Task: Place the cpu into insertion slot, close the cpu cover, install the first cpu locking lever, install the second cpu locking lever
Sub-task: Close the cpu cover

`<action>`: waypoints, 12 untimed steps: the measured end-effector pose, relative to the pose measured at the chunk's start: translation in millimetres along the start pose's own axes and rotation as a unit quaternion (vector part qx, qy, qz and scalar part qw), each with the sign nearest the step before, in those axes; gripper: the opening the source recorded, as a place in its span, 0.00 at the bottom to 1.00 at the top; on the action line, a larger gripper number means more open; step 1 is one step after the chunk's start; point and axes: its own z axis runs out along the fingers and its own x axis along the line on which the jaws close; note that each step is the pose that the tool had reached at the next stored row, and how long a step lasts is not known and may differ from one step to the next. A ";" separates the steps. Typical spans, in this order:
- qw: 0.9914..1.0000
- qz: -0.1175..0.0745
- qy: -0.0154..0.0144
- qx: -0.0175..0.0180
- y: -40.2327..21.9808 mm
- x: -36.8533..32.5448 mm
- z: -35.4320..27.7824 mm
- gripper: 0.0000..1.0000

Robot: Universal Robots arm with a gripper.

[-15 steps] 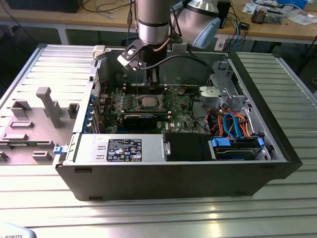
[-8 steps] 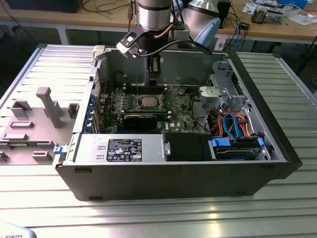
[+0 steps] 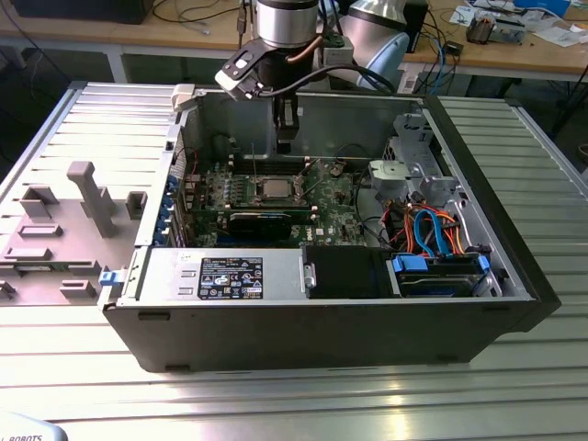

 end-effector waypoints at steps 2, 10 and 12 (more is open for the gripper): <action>1.000 0.000 0.000 0.000 1.2 -0.5 0.0 0.11; 1.000 0.000 0.000 0.002 14.4 -2.2 0.8 0.11; 1.000 0.000 0.000 0.002 14.7 -2.2 0.9 0.11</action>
